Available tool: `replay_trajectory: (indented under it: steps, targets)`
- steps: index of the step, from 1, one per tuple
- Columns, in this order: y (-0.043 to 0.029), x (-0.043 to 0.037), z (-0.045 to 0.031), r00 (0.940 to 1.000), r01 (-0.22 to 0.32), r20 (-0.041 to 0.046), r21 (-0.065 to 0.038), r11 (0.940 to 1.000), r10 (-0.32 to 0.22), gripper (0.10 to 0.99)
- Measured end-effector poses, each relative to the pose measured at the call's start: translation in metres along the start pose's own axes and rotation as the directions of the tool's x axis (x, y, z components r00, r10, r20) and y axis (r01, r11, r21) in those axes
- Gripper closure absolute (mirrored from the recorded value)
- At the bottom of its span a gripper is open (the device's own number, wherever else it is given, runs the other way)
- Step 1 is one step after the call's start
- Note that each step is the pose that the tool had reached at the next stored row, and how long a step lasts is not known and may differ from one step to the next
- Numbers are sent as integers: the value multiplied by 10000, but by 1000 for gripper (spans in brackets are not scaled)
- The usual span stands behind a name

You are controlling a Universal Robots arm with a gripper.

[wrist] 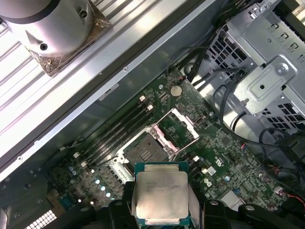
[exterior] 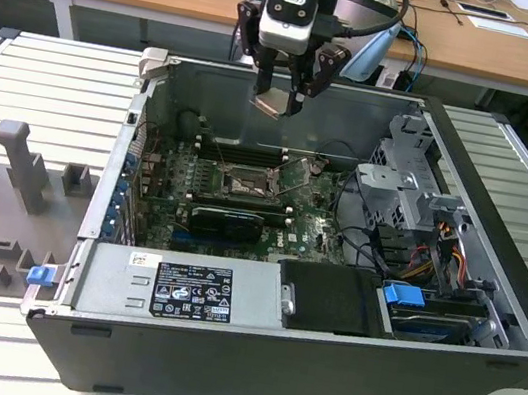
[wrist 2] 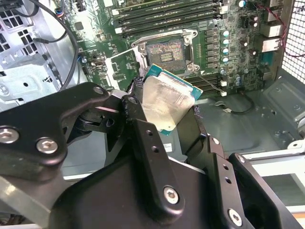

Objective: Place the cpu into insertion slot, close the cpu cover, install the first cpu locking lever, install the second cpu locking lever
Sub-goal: 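Place the cpu into insertion slot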

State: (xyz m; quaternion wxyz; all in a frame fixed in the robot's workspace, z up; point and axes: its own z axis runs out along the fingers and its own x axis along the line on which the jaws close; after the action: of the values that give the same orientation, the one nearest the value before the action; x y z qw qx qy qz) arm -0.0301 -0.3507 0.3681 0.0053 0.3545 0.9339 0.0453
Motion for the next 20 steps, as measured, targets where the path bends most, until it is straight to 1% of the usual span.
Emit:
replay_trajectory:
  steps: [11,20]
  targets:
    - [0,0,2,9991,-422,37,-10,9991,422,561]
    - [-2,1,3,9972,-751,66,-19,9972,751,561]
